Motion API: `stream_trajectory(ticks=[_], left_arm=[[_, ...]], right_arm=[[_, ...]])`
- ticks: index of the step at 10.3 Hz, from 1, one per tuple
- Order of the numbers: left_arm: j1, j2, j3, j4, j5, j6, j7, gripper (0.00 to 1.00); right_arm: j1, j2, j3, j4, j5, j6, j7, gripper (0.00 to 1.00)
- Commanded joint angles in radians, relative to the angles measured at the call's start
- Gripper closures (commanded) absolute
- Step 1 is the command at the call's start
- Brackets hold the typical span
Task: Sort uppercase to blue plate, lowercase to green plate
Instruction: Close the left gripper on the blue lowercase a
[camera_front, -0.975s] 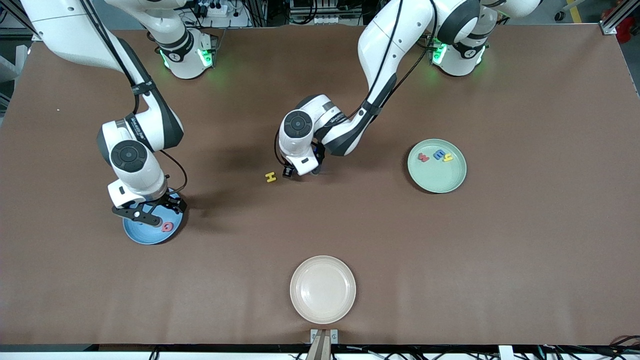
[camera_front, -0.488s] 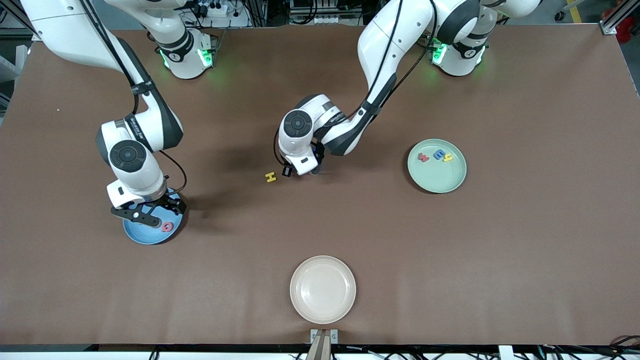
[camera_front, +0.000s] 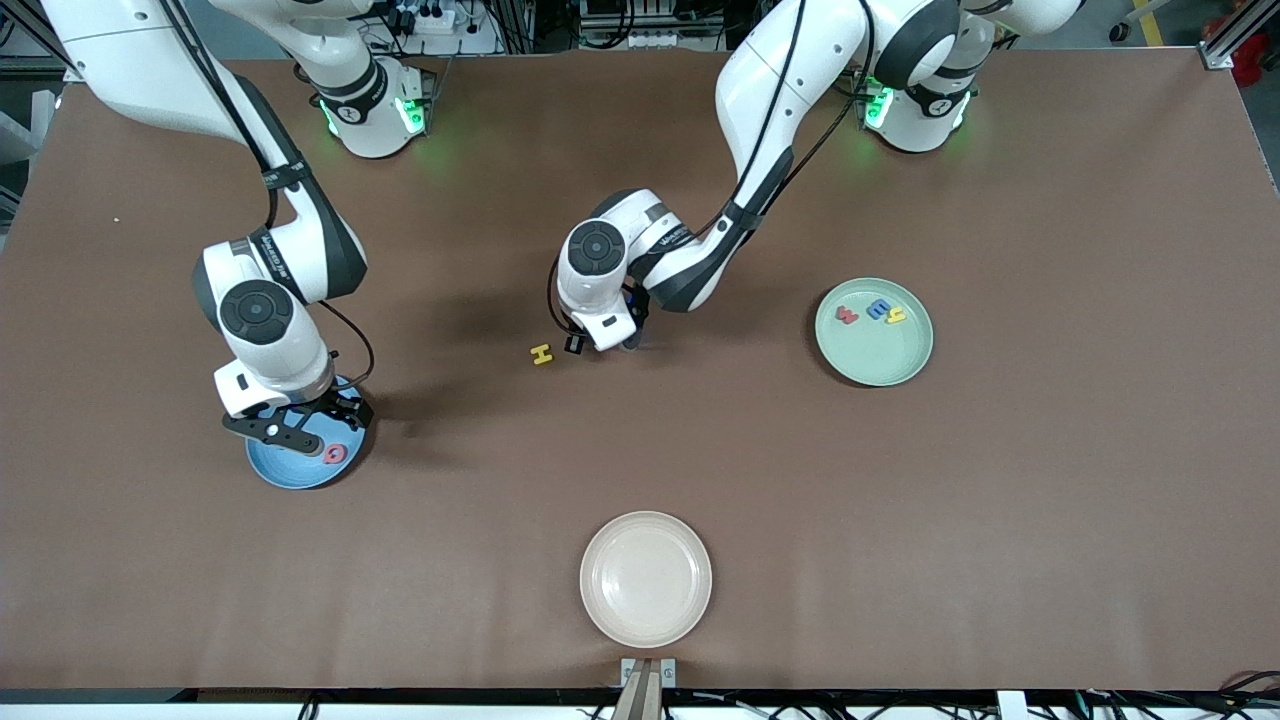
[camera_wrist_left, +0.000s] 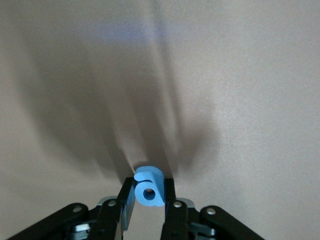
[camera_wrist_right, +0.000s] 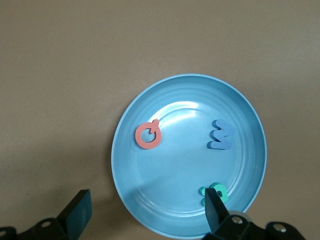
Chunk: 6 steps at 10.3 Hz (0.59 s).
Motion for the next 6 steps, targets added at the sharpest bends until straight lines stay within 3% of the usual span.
stream_trajectory(ticks=[1,6], left_arm=[[-0.003,0.014,0.005,0.013,-0.025,-0.001,-0.01,0.75],[0.018,-0.022,0.0,0.013,-0.021,-0.065,0.02,0.85]], right_arm=[[0.003,0.006,0.004,0.016,-0.004,-0.008,-0.002,0.0],[0.035,0.009,0.006,0.019,0.01,-0.009,0.001,0.0]])
